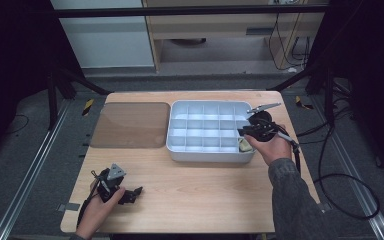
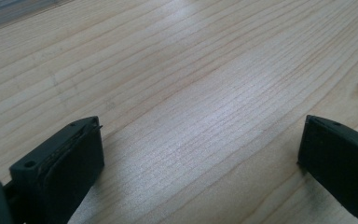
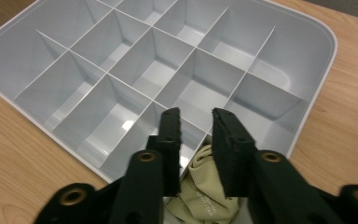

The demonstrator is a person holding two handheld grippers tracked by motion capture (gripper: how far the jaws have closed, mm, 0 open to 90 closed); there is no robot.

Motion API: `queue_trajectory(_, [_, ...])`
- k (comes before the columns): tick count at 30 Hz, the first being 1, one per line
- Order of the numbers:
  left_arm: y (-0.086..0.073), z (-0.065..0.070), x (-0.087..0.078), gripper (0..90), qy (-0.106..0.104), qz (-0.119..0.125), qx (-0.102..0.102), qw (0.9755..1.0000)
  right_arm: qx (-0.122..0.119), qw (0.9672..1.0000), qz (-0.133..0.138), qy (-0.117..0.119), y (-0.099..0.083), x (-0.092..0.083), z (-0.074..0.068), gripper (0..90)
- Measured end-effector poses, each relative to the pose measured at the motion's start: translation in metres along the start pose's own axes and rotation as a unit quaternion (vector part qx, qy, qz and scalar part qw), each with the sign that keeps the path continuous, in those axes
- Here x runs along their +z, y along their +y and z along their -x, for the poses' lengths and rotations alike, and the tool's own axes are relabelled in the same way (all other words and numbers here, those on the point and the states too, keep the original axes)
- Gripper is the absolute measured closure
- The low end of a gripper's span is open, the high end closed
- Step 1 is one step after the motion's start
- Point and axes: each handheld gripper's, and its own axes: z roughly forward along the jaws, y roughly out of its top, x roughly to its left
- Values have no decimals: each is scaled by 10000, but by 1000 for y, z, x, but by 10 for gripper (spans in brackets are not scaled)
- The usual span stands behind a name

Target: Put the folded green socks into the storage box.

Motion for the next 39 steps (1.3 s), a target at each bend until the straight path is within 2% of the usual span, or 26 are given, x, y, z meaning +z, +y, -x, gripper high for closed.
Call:
queue_trajectory(12, [0, 0, 0, 0, -4, 7, 3, 10000, 22, 9997, 245, 19, 4, -12, -15, 325])
queue_trajectory(17, [0, 0, 0, 0, -11, 8, 2, 10000, 103, 9996, 235, -98, 10, -12, -22, 133])
queue_trajectory(18, [0, 0, 0, 0, -9, 6, -1, 10000, 125, 9997, 218, -81, 12, -13, -24, 118])
queue_trajectory(20, [1, 0, 1, 0, -13, 7, 4, 10000, 77, 9993, 360, -23, 13, -16, -27, 88])
queue_trajectory(23, [1, 0, 1, 0, -14, 9, 7, 10000, 57, 9986, 521, 38, 13, -19, -32, 68])
queue_trajectory(26, [0, 0, 1, 0, -15, 18, 8, 10000, -38, 9983, 589, -39, 12, -23, -39, 70])
queue_trajectory(29, [-1, 1, 0, 0, -27, 32, 20, 10000, -116, 9980, 623, -89, 10, -27, -45, 69])
queue_trajectory(39, [0, 1, 0, 0, -47, 21, 35, 10000, -278, 9969, 740, 22, -1, -31, -61, 79])
